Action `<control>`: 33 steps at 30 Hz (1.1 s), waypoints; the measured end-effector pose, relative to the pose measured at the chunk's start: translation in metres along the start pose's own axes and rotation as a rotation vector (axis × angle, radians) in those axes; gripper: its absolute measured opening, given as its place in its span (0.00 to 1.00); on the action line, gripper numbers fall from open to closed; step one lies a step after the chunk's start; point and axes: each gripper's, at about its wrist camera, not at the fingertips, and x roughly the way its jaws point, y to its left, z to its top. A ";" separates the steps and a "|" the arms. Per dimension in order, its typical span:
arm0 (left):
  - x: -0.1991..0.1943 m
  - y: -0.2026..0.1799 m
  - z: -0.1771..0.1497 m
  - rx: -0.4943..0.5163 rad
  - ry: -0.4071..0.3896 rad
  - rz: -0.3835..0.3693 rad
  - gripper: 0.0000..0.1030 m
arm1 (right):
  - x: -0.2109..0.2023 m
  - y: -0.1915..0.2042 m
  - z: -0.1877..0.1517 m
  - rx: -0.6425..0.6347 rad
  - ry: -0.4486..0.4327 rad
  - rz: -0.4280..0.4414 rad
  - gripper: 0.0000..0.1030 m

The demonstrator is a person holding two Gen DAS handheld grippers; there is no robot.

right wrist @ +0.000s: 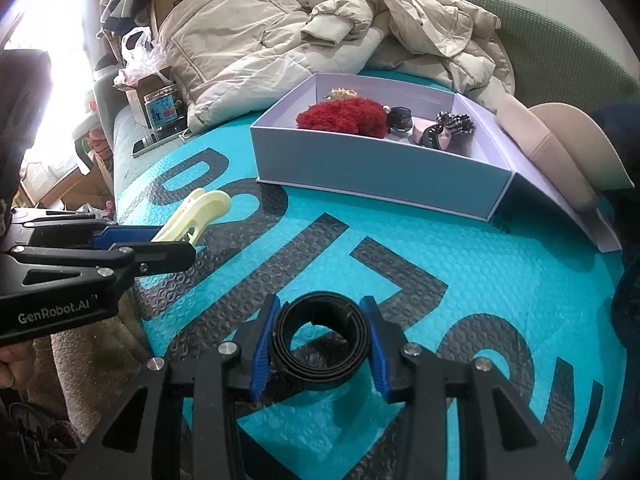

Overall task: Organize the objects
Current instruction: 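Carry the cream claw clip with the left tool while the right tool carries the hair tie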

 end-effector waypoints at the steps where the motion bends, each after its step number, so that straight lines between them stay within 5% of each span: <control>1: -0.001 0.000 0.000 0.000 -0.001 -0.002 0.20 | -0.002 0.000 0.000 0.001 -0.003 0.001 0.39; 20: -0.051 -0.035 0.020 0.062 -0.069 0.023 0.20 | -0.070 -0.005 0.013 -0.049 -0.107 0.005 0.39; 33: -0.037 -0.037 0.047 0.085 -0.048 -0.004 0.20 | -0.055 -0.015 0.033 -0.045 -0.095 0.014 0.39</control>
